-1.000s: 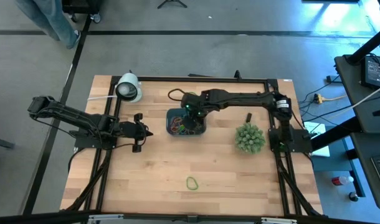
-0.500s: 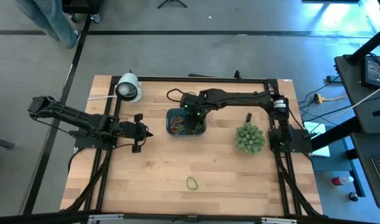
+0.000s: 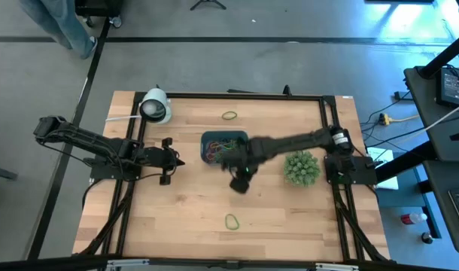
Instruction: Pick and place rubber bands into bin
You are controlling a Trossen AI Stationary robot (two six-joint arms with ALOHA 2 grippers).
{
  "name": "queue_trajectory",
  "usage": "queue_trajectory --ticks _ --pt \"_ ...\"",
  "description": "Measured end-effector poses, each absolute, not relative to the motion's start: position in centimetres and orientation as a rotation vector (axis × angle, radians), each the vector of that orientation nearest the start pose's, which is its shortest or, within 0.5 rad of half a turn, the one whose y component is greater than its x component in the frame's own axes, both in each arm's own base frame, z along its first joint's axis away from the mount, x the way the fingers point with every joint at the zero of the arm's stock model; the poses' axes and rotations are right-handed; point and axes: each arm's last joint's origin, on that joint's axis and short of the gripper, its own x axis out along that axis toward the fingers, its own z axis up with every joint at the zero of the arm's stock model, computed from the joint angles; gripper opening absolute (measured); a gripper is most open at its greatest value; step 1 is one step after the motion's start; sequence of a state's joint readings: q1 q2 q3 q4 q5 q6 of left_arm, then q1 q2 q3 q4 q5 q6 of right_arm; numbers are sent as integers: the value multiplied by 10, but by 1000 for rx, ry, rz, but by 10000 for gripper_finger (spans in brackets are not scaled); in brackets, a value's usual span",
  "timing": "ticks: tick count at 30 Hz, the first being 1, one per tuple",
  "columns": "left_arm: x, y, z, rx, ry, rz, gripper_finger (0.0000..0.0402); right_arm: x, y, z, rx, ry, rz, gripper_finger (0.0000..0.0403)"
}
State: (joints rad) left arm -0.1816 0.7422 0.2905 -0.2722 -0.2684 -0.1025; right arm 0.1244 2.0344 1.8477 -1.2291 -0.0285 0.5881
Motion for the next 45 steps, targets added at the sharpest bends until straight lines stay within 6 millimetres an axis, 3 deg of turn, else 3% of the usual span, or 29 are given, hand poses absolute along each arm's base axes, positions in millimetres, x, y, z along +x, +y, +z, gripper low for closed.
queue_trajectory --ticks 6,11,16,21,31,39,45 --pt "143 -20 165 3 704 89 5 386 113 233 348 1455 -224 9" --pt "145 -21 163 -39 715 67 3 374 156 198 341 1401 -131 8" --pt "152 -28 160 -49 713 49 1 358 181 166 387 1360 -114 6" --pt "170 -46 166 -4 739 69 3 340 193 138 416 1339 -139 3" --pt "238 -89 191 149 767 6 10 317 197 135 363 1144 -226 6" --pt "301 -118 188 246 816 -133 79 314 199 137 307 1048 -300 7" --pt "347 -141 175 192 843 -234 133 315 199 137 343 1041 -325 7"
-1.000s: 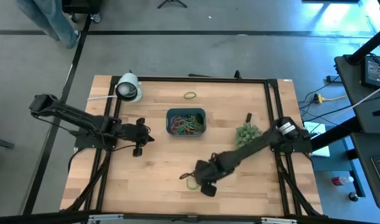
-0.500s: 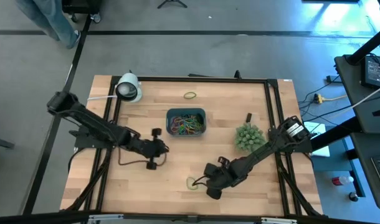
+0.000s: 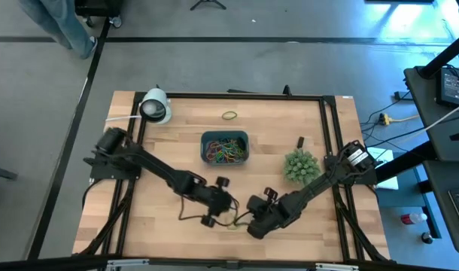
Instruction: Pick and place rubber bands into bin
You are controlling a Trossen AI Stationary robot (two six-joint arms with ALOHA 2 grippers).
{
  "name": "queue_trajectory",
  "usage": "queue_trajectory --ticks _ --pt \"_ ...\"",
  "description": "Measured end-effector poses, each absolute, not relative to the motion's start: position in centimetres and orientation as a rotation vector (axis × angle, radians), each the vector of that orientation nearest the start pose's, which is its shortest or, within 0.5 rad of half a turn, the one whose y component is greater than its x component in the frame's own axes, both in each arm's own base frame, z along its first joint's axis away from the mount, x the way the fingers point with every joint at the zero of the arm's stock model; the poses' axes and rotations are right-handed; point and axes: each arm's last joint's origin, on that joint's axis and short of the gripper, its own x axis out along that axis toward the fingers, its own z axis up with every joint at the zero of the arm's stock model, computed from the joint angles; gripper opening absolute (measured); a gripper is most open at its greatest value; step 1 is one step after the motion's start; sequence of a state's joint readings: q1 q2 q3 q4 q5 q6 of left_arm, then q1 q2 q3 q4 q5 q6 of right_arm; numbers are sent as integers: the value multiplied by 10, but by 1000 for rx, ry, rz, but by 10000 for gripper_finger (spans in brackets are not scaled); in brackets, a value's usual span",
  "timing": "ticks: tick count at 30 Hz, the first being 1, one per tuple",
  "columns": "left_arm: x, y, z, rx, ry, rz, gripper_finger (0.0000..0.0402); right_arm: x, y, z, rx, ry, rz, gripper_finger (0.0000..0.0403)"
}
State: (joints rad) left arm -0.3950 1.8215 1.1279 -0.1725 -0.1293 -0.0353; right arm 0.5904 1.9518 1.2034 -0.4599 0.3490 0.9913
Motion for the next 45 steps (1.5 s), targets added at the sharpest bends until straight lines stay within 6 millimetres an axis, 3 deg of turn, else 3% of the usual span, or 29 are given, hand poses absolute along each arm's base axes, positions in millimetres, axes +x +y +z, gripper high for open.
queue_trajectory --ticks 4,9,17,26,29,34,40,45 --pt "366 -157 157 170 904 -338 152 315 199 137 345 1043 -323 7" --pt "373 -168 139 171 976 -387 158 315 199 137 346 1041 -322 7" --pt "379 -162 138 162 963 -373 136 315 200 137 352 1036 -320 7" --pt "385 -160 123 148 964 -381 125 317 200 138 358 1025 -311 7" --pt "386 -159 123 131 968 -380 102 317 201 138 360 1020 -307 7" --pt "386 -157 123 150 964 -365 14 317 201 138 359 1021 -306 7" --pt "384 -156 127 153 975 -367 2 317 201 138 359 1020 -306 7" --pt "376 -154 143 201 986 -301 2 317 201 139 360 1019 -305 7"
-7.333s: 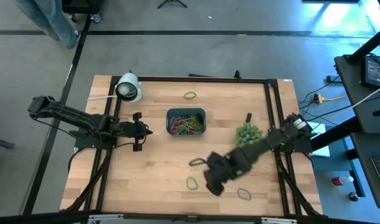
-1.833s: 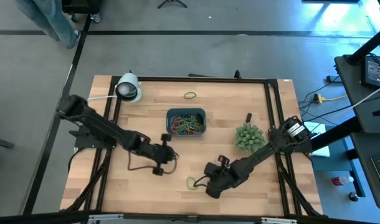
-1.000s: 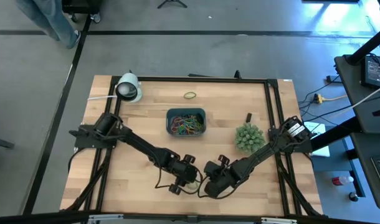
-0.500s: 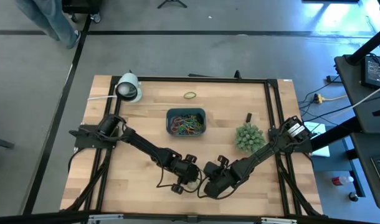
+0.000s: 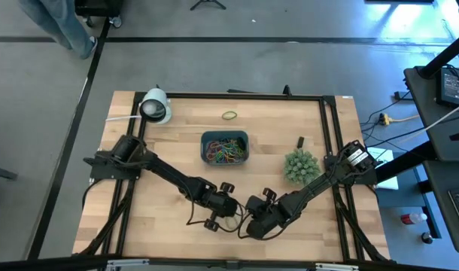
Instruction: Pick and place rubber bands into bin
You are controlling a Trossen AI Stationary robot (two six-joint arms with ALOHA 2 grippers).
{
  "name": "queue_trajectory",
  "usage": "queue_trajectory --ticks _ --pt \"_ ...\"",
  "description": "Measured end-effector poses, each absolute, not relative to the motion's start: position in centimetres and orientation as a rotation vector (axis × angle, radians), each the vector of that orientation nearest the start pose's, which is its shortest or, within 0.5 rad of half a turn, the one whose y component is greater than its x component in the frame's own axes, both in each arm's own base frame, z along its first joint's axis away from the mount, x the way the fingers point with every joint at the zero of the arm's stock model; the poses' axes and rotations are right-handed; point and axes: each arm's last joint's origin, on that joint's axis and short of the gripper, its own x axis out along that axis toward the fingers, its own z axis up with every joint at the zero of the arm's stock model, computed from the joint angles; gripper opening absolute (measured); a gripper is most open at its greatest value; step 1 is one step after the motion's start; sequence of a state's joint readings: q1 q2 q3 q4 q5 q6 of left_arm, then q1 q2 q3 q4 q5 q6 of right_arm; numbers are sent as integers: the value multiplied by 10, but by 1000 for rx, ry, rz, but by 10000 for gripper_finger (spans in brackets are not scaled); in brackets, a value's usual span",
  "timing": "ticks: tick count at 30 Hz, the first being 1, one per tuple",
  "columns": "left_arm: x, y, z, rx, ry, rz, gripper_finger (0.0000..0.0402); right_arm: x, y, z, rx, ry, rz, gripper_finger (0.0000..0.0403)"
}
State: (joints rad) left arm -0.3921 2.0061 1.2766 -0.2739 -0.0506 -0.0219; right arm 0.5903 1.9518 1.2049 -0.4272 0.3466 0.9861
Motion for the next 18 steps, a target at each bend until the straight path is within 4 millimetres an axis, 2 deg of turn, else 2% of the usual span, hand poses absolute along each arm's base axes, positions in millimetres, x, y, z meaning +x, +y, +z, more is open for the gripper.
queue_trajectory --ticks 5,9,14,18 --pt "366 -149 163 238 1008 -253 2 318 201 139 363 1016 -304 7" --pt "355 -137 190 234 1017 -231 2 318 201 139 364 1016 -304 7" --pt "342 -106 231 223 988 -185 2 318 201 139 363 1016 -303 7" --pt "336 -72 259 211 921 -129 1 317 201 139 358 1019 -304 7"
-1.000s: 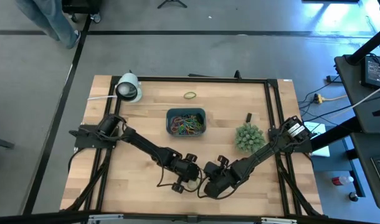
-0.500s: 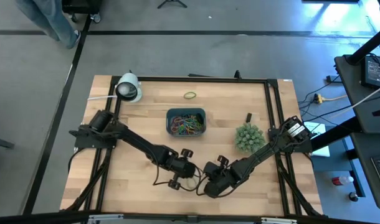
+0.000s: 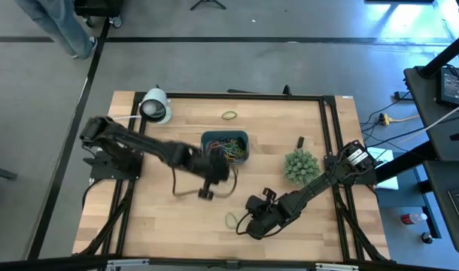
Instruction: Pick and place rubber bands into bin
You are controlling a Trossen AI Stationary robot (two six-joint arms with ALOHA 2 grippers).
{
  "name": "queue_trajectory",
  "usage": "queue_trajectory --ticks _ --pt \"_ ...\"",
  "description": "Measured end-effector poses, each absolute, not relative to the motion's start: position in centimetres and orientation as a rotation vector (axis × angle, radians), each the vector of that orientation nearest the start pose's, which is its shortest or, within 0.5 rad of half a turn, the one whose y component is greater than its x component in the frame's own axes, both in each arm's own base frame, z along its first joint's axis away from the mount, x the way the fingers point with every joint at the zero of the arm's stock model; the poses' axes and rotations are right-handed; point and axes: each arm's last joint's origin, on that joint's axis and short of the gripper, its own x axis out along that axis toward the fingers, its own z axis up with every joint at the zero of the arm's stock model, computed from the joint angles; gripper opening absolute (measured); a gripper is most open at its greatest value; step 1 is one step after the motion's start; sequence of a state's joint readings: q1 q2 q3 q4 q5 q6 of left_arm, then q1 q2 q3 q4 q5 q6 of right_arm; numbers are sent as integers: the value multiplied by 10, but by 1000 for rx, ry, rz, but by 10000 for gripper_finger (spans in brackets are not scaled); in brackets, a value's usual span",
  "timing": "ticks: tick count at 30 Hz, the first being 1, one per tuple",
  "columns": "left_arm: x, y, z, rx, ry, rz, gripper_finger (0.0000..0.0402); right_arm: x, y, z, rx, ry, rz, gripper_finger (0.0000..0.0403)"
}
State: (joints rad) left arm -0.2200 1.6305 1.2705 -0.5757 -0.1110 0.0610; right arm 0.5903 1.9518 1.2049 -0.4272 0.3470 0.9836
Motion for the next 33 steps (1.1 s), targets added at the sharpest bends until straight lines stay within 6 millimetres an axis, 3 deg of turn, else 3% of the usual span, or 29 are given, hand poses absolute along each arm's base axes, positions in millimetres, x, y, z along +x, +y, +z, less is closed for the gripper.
queue_trajectory --ticks 6,9,13,18,23,33 --pt "337 1 266 138 860 37 1 318 201 139 334 1021 -288 7" --pt "339 36 256 53 824 46 1 318 201 139 328 1016 -279 7" --pt "339 64 233 -3 841 79 1 319 202 139 329 1010 -273 7" --pt "337 74 200 59 936 102 1 319 202 139 329 1009 -272 7" --pt "339 70 184 81 953 72 10 320 202 140 332 1001 -266 7" --pt "339 65 183 67 948 70 107 320 202 140 330 999 -263 7"
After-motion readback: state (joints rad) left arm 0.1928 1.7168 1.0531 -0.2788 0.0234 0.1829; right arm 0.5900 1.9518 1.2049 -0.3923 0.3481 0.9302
